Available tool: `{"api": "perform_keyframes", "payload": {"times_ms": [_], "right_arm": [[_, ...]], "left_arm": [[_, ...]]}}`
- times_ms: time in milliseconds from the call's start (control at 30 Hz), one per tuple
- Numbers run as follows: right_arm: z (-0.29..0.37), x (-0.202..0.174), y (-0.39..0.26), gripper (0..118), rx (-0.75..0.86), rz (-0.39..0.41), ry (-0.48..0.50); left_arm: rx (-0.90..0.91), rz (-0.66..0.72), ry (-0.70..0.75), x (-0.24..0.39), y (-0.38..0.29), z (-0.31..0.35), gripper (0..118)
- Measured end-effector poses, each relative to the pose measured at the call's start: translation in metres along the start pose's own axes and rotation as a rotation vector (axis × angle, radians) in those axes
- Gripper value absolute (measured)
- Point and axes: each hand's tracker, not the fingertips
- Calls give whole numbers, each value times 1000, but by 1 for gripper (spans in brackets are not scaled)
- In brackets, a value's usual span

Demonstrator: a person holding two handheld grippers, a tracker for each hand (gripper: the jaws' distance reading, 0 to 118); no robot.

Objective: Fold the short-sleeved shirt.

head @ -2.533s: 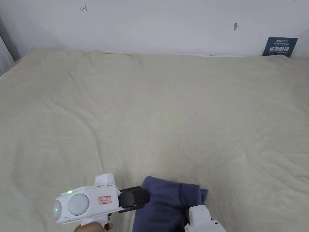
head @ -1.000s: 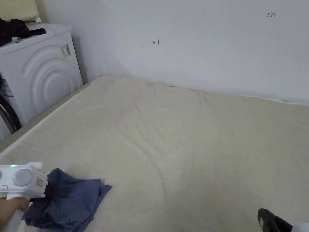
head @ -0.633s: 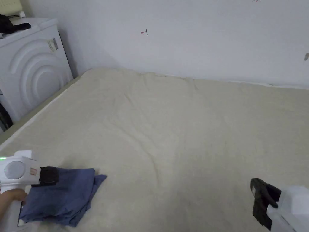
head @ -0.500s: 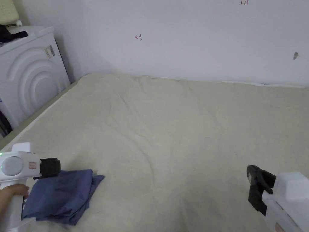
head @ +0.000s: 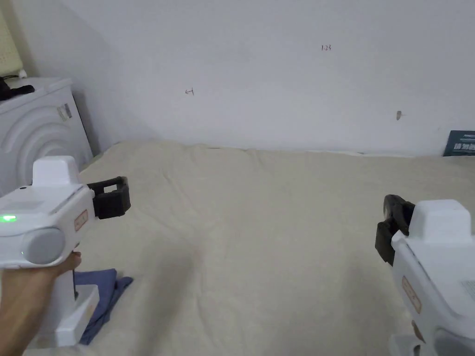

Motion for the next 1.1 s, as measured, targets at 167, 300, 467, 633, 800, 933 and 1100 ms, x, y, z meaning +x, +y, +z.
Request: {"api": "perform_keyframes", "payload": {"times_ms": [167,300,467,633,800,933,1100], "right_arm": [[25,29,6,1,42,15,-61],[42,48,7,1,63,34,-110],[57,63,2,1,77,66,-158],[64,72,-7,1,73,79,-193],[66,80,-13,1,57,66,-207],[67,82,-13,1,56,55,-210],[67,82,-12,1,57,56,-209]], "left_arm": [[156,48,-64,56,-9,42,113],[211,41,-75,92,-25,56,112],[245,24,-119,128,-44,69,99],[241,32,-177,148,-56,77,26],[211,38,-243,154,-62,78,0],[213,26,-233,158,-63,79,0],[209,40,-236,160,-63,78,0]]}}
